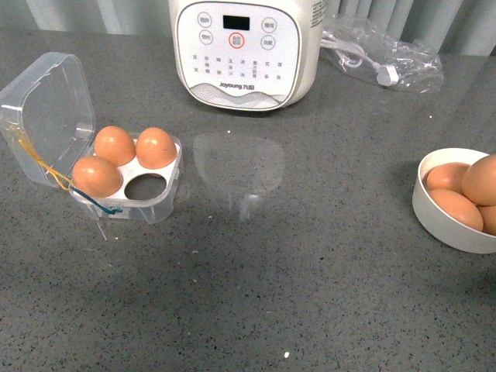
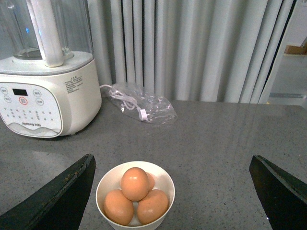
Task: Put egg into box
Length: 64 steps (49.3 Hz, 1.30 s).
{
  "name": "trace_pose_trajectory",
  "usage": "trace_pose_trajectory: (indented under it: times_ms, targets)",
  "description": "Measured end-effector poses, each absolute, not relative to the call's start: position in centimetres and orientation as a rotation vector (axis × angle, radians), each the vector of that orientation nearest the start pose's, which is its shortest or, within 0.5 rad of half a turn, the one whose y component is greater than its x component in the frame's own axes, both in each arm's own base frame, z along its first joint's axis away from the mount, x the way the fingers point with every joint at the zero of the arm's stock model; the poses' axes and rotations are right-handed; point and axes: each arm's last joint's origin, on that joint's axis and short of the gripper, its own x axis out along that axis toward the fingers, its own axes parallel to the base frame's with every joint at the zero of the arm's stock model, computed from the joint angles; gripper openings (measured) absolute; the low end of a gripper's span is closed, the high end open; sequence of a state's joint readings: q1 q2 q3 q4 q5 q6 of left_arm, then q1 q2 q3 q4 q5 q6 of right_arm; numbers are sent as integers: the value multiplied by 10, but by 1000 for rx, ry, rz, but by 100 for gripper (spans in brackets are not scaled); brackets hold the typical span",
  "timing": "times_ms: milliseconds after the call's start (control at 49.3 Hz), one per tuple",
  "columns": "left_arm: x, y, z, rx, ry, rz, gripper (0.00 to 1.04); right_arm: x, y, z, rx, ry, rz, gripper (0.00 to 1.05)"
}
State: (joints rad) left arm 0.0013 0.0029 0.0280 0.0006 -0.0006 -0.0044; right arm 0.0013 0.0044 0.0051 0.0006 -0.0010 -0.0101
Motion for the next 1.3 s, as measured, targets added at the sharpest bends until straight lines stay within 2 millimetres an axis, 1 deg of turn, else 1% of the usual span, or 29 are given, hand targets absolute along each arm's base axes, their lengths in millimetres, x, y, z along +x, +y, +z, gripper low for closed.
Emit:
trace_pose_trajectory:
  times_ms: [892, 932, 993, 1074, 1196, 1297]
  targets:
    - [96, 0, 173, -4, -26, 2, 98, 98, 0, 165, -9, -1, 2, 97]
    - [96, 0, 173, -5, -26, 2, 98, 98, 0, 164, 39, 69, -28, 97]
    - [96, 0, 173, -5, -26, 2, 98, 99, -2, 170, 163, 336, -135, 97]
    - [96, 0, 173, -4, -26, 0, 98, 108, -5, 174, 273, 542, -248, 97]
    - [96, 0, 173, -4, -26, 1, 98, 127, -13, 165, 275, 652, -251, 97]
    - [96, 0, 173, -4, -26, 2, 98, 141, -21, 158, 156, 652, -224, 97]
